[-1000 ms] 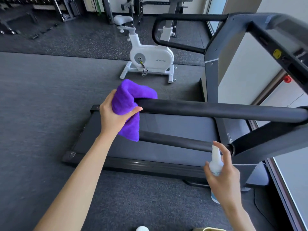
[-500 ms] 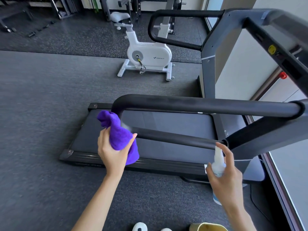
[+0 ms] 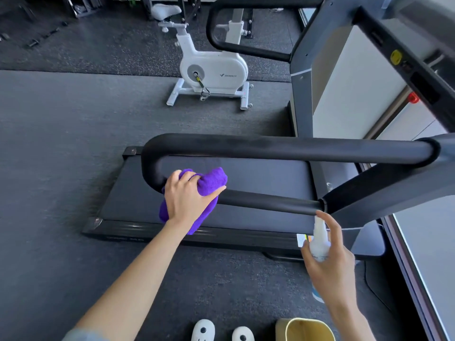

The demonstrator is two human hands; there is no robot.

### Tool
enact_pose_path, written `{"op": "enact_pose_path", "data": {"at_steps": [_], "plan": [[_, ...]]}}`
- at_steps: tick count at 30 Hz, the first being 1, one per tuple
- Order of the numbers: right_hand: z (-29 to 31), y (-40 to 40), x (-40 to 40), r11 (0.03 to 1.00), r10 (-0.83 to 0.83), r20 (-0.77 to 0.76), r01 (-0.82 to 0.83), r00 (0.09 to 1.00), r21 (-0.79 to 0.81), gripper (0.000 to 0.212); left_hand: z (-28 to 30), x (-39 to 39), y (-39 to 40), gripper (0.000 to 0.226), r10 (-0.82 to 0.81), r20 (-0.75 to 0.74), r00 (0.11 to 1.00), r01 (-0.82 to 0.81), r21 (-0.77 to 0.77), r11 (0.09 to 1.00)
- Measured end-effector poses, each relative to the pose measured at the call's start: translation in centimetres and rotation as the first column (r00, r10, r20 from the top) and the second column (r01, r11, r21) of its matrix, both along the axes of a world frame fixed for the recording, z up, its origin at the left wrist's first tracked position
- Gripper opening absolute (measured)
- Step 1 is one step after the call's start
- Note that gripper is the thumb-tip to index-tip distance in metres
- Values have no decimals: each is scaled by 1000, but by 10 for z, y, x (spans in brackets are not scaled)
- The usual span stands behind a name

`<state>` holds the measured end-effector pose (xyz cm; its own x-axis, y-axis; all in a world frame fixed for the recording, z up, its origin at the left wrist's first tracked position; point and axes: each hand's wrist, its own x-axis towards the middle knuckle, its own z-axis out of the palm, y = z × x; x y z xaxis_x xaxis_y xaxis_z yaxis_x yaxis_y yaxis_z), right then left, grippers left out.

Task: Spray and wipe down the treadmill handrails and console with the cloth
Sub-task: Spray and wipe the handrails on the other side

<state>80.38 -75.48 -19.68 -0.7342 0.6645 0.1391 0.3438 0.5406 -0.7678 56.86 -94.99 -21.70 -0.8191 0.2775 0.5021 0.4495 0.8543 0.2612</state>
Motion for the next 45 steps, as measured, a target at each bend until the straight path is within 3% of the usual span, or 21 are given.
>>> {"op": "enact_pose_path", "data": {"at_steps": [12, 25, 34, 38, 45], "plan": [[-6, 4, -4, 999, -4, -37, 2, 999, -49, 69, -1, 10, 59, 51, 4, 109, 994, 18, -203, 979], [-13, 41, 17, 993, -108, -53, 105, 993, -57, 67, -14, 49, 140, 54, -119, 144, 982, 151, -235, 960], [-11, 59, 27, 991, -133, -38, 132, 990, -33, 66, -20, 88, 222, 51, -266, 280, 922, 331, -218, 918], [-5, 56, 21, 993, -114, -38, 114, 993, -8, 66, -21, 77, 199, 49, -377, 248, 892, 430, -215, 877], [9, 36, 1, 998, -58, -49, 58, 997, -4, 70, -9, 33, 78, 39, -311, 61, 948, 316, -261, 912]]}}
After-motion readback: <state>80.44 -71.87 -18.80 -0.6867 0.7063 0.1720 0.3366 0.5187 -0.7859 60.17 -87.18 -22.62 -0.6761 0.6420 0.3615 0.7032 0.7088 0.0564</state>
